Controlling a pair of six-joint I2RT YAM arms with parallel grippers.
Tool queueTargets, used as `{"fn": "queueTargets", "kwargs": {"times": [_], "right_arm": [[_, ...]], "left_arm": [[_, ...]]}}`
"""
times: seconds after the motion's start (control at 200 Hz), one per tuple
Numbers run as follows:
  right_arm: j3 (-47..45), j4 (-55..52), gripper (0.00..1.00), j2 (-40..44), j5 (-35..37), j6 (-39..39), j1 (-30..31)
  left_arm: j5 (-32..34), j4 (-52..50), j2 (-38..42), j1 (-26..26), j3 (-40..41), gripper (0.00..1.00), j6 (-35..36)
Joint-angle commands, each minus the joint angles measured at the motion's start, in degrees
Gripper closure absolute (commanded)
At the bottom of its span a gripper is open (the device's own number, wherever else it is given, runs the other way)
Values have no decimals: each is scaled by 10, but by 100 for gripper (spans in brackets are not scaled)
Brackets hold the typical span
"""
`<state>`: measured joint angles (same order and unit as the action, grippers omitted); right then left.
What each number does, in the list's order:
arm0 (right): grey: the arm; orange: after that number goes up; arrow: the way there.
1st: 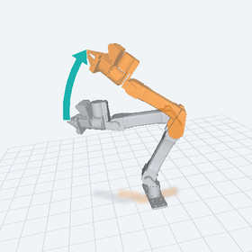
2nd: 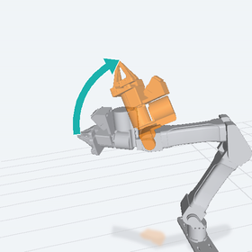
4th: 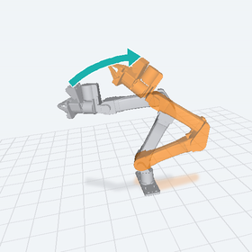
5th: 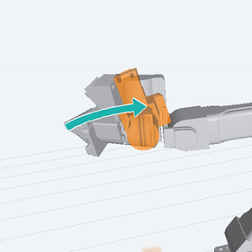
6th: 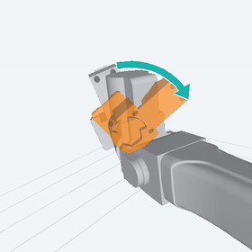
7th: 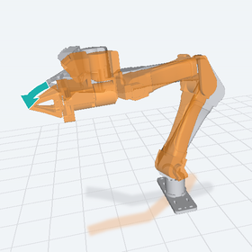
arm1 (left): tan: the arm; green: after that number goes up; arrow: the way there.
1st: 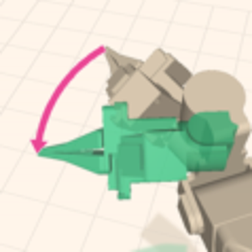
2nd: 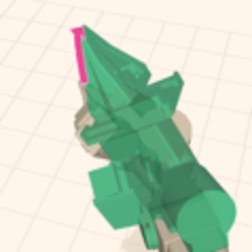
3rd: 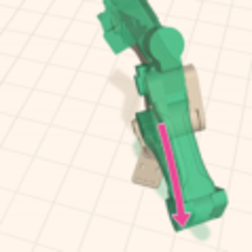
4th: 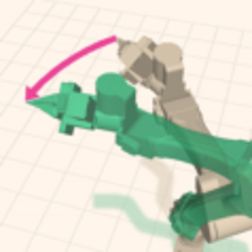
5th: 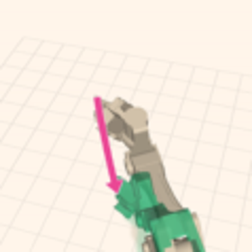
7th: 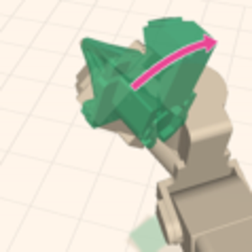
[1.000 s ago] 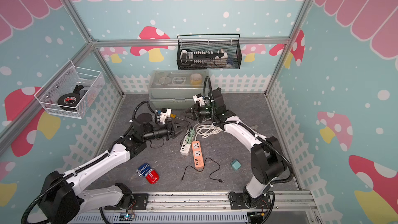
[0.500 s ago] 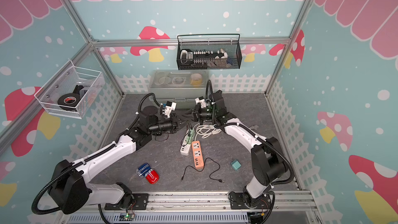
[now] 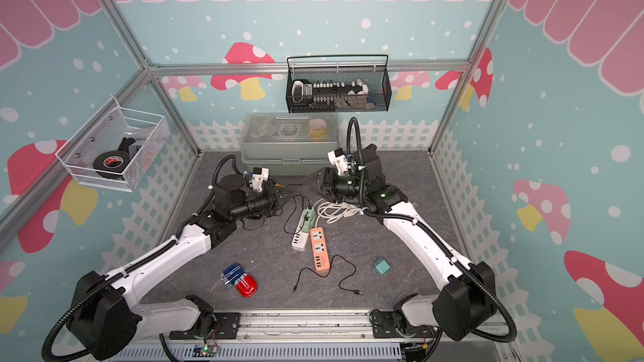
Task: Charge the electric shaver
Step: Pick up the charging cable from the center of the board.
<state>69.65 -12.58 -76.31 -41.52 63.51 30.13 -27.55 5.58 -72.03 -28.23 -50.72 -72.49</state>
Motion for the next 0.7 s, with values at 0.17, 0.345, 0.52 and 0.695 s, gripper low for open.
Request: {"fn": "queueTargets", "kwargs": {"times": [0.17, 0.345, 0.52, 0.695], "right_arm": [[-20, -107, 43, -8, 156, -207, 75], [19, -94, 51, -55, 124, -221, 84], [27, -94, 57, -75, 125, -224, 93], [60, -106, 62, -86, 132, -230, 93]], "left_arm": [[10, -58, -11, 3, -40, 100, -47], [4, -97, -16, 3, -54, 100, -40], [0, -98, -22, 2, -59, 100, -46], [2, -116, -21, 1, -57, 100, -40]]}}
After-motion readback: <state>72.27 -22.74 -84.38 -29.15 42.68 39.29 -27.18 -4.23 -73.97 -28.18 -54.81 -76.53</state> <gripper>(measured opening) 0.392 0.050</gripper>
